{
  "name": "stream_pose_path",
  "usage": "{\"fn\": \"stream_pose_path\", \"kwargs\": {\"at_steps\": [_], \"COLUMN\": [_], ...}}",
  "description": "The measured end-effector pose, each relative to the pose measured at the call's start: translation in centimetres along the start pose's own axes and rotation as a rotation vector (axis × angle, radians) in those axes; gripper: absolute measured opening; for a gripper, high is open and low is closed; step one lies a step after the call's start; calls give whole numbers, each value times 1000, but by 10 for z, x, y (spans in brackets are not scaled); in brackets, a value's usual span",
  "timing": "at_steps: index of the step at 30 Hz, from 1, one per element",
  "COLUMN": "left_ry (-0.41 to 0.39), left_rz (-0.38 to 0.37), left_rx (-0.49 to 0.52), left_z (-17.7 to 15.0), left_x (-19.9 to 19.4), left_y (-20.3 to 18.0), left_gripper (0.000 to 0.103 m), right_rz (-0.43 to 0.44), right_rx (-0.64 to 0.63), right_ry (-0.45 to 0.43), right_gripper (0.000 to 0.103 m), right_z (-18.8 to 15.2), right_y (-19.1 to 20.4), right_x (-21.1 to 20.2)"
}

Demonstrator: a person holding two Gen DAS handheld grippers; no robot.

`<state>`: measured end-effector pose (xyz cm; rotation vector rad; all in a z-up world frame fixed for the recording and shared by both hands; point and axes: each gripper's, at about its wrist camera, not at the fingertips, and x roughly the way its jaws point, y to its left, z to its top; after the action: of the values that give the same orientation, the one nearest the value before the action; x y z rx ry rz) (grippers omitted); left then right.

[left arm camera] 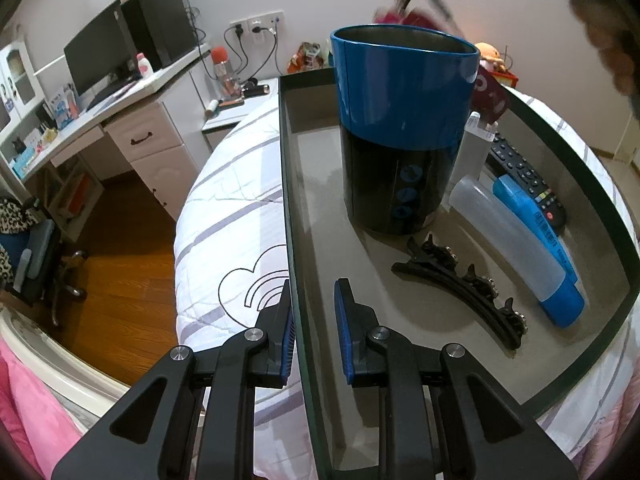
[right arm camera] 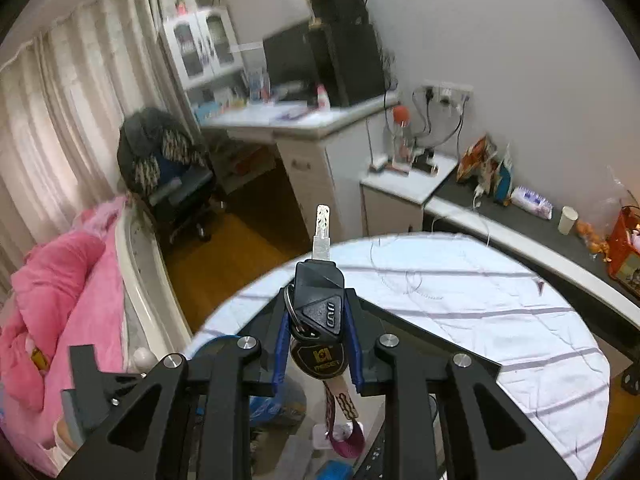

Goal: Organize rigid objects
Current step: 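Lower the keys into the box and open the right tool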

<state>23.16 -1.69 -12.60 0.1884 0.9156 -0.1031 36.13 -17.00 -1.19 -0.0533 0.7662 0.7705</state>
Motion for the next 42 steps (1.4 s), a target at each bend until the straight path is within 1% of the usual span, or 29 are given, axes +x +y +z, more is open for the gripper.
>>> {"fn": "stream_pose_path", "kwargs": {"at_steps": [2,4,7,12,13,15,16,17,20,22,24,26,29,31,32,34,37,39,40,41,42], "left_ry": [1,3,6,5,5,5,6,7,8,8,8,8,8,7,6,2,-4,-6,-7,-7,-7], "left_rz": [2,0,0,-1,0,-1,-1,-2,-2,-3,-2,-3,-2,-3,-3,-5,-11,-20,-16,-8,-3], "left_rx": [2,3,4,2,2,1,0,-2,-6,-8,-9,-9,-12,-14,-15,-17,-14,-10,-7,-3,-1], "left_z": [0,0,1,1,1,1,1,1,0,-1,-1,-1,-1,-1,-1,-2,-3,-2,-1,0,1], "left_x": [1,2,2,2,2,2,2,3,3,2,2,2,2,2,2,1,2,2,3,3,3], "left_y": [0,0,-1,-1,-1,-1,0,0,0,0,0,0,0,0,0,0,-2,-5,-6,-8,-9], "left_gripper": [18,18,18,18,18,18,18,18,18,18,18,18,18,18,18,18,24,32,32,32,32], "right_rz": [-16,-20,-21,-13,-13,-25,-26,-24,-44,-87,-158,-259,-363,-411,-418,-425,-414,-402,-401,-403,-381], "right_rx": [-9,-10,-2,29,29,26,29,36,35,20,12,-5,-19,-6,1,17,48,57,60,67,80], "right_ry": [80,136,189,166,163,147,136,121,99,90,88,92,104,113,123,151,200,224,238,251,244], "right_gripper": [24,24,25,27,29,40,50,55,57,57,59,65,68,68,68,68,68,52,34,30,27], "right_z": [-6,-14,-27,-29,-28,-29,-28,-29,-26,-29,-33,-44,-63,-80,-89,-103,-123,-134,-137,-139,-140], "right_y": [-4,-7,-10,-14,-14,-11,-12,-12,-10,-7,-4,-1,4,4,3,1,1,1,0,-2,-3], "right_x": [21,35,49,42,40,36,33,28,22,11,-1,-17,-34,-43,-45,-44,-35,-31,-28,-25,-25]}}
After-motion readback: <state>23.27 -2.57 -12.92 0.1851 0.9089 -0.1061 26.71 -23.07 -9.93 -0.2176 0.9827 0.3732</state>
